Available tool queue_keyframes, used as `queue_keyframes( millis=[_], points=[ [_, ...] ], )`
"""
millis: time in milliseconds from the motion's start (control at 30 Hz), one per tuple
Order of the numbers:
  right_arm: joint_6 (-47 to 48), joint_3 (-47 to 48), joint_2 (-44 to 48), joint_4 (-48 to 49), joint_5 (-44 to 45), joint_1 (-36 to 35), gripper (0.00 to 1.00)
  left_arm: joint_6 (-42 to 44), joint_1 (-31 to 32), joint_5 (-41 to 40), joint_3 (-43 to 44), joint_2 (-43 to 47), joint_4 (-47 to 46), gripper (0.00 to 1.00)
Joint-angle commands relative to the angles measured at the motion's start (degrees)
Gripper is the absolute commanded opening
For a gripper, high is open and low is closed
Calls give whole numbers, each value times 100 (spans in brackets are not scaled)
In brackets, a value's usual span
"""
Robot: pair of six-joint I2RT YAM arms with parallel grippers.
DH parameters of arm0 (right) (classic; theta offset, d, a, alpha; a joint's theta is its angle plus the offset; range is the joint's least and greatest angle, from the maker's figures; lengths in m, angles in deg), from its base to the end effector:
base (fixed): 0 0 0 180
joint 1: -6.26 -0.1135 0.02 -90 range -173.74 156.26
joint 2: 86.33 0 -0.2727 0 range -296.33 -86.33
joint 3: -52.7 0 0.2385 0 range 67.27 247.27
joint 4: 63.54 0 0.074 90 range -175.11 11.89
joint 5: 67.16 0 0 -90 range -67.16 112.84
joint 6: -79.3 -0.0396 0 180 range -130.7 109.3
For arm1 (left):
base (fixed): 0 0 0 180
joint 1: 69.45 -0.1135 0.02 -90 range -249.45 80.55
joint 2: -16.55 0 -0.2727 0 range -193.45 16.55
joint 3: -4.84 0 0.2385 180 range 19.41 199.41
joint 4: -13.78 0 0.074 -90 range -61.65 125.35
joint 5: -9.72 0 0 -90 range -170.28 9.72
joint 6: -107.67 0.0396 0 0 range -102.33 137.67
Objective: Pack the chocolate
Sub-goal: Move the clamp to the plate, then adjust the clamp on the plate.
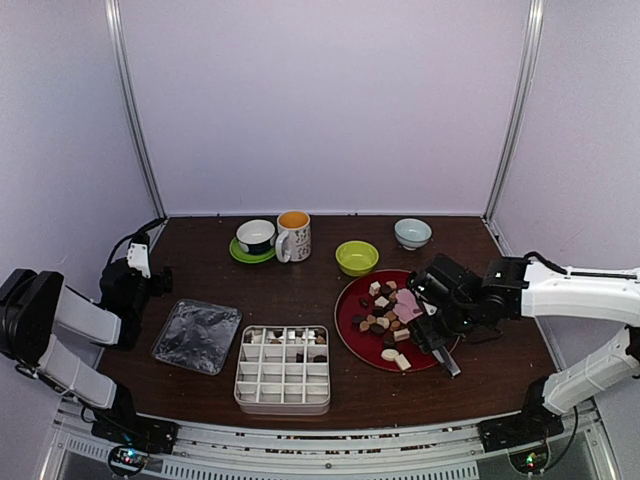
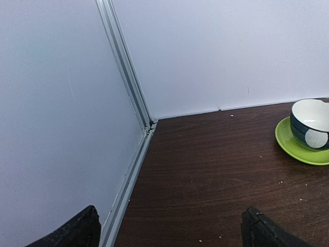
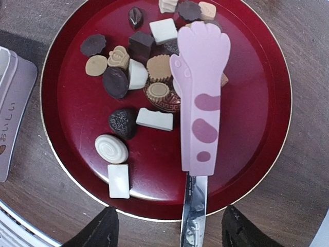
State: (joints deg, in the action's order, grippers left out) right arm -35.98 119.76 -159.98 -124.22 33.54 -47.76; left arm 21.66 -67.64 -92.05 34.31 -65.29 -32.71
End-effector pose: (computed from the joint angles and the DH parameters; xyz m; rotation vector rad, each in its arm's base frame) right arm 0.1374 0.1768 0.2437 -0.6243 2.6427 0.1525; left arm 0.2392 0.0005 0.1830 -0.0705 1.6737 0.2005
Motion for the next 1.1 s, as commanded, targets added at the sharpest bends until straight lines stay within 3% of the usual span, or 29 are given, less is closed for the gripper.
queue_keyframes(
  millis=[0,133,400,567,1067],
  points=[
    [85,-371,258,148,-531,422,65,-3,-53,-26,92,9,-144,98],
    [92,-486,142,22,-504,489,62,-8,-53,-27,92,6,-146,98],
    [-233,-1395,922,1449,-1969,1476,52,-5,-54,-27,95,9,-146,98],
    [-97,-1786,1136,1811,-2650,1977,50,-4,-52,-34,88,5,-147,98],
    [72,-1920,880,2180,-3699,2230,33,-4,-49,-24,93,3,-149,98]
  ],
)
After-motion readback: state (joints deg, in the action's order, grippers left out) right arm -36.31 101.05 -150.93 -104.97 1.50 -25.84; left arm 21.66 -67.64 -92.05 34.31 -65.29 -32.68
